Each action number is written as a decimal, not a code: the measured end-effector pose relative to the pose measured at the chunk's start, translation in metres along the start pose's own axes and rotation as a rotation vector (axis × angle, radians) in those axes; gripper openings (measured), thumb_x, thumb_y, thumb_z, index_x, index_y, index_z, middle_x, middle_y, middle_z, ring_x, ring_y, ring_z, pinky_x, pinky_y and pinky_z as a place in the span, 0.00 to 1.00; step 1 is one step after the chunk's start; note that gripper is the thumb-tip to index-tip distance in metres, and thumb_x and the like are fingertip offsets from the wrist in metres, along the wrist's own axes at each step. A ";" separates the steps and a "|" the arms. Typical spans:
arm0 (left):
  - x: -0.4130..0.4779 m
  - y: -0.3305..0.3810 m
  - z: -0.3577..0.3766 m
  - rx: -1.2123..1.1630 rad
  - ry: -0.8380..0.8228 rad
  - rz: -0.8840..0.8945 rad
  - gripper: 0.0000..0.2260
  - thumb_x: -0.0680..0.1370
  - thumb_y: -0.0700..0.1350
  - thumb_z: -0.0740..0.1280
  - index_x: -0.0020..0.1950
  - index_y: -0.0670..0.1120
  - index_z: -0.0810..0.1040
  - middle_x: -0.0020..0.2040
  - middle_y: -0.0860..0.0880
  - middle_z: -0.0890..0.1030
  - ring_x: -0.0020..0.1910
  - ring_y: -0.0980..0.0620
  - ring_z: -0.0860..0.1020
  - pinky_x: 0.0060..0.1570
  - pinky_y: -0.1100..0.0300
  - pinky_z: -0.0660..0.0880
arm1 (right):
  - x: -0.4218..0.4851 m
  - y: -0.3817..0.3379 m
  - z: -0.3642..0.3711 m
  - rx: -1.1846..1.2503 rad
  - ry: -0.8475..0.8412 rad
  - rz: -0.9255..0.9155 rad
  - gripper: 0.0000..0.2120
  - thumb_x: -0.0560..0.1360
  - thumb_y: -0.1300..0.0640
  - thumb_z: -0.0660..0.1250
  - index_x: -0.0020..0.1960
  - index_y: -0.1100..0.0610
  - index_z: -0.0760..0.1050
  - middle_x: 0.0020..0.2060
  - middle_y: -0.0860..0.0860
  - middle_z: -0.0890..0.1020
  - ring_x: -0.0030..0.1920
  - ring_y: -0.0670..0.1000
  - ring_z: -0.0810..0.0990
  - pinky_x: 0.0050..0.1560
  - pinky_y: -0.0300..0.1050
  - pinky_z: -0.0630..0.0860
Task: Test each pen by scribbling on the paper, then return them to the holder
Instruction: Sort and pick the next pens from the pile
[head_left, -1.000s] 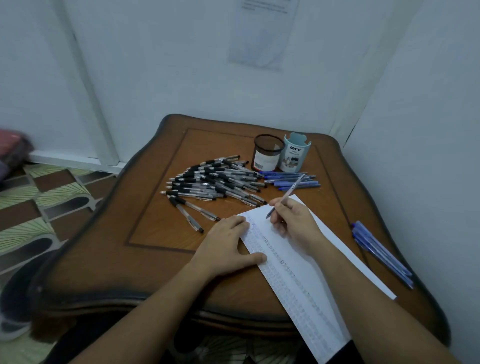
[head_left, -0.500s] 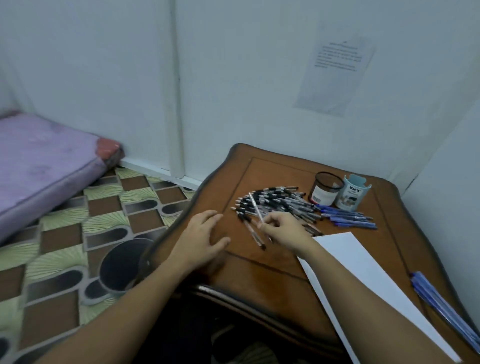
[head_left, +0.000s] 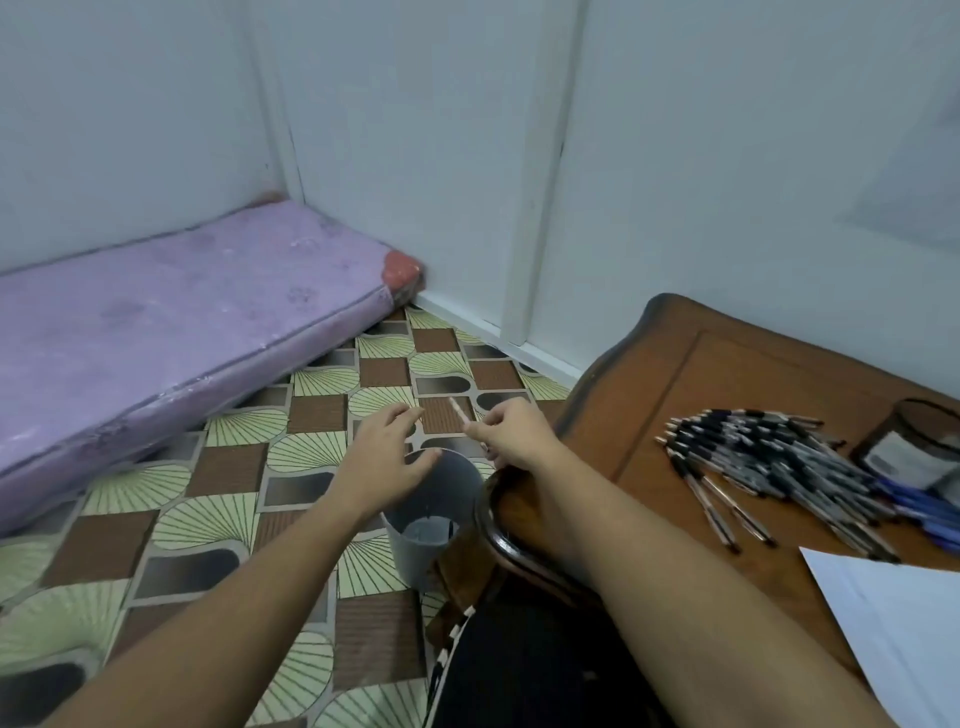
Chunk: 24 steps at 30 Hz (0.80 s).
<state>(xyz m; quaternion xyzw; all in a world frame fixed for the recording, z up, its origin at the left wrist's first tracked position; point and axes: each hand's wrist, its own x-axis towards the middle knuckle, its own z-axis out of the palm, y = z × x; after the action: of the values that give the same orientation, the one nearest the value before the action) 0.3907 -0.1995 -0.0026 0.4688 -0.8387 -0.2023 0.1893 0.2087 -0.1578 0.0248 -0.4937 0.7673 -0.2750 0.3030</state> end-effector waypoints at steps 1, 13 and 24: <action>0.001 -0.002 -0.001 0.001 -0.001 -0.010 0.28 0.79 0.56 0.65 0.76 0.48 0.66 0.75 0.48 0.65 0.74 0.49 0.60 0.72 0.50 0.60 | 0.003 -0.003 0.003 -0.064 -0.025 -0.001 0.15 0.77 0.48 0.70 0.49 0.62 0.81 0.42 0.57 0.84 0.42 0.54 0.83 0.50 0.52 0.82; 0.017 0.060 0.017 -0.030 -0.038 0.149 0.28 0.79 0.56 0.66 0.76 0.48 0.66 0.75 0.48 0.66 0.74 0.49 0.62 0.72 0.52 0.59 | -0.035 0.038 -0.059 -0.080 0.153 -0.095 0.06 0.79 0.55 0.68 0.53 0.53 0.82 0.47 0.46 0.81 0.46 0.46 0.78 0.49 0.42 0.75; 0.001 0.239 0.113 -0.084 -0.194 0.512 0.27 0.79 0.56 0.65 0.75 0.48 0.67 0.75 0.49 0.66 0.73 0.50 0.62 0.71 0.59 0.58 | -0.141 0.197 -0.206 -0.080 0.526 0.157 0.05 0.79 0.60 0.66 0.52 0.55 0.81 0.44 0.47 0.80 0.45 0.47 0.76 0.38 0.35 0.69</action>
<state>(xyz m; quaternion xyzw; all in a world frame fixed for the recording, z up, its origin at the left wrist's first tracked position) 0.1631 -0.0679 0.0260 0.2119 -0.9349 -0.2265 0.1725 -0.0132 0.0686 0.0475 -0.3561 0.8658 -0.3387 0.0940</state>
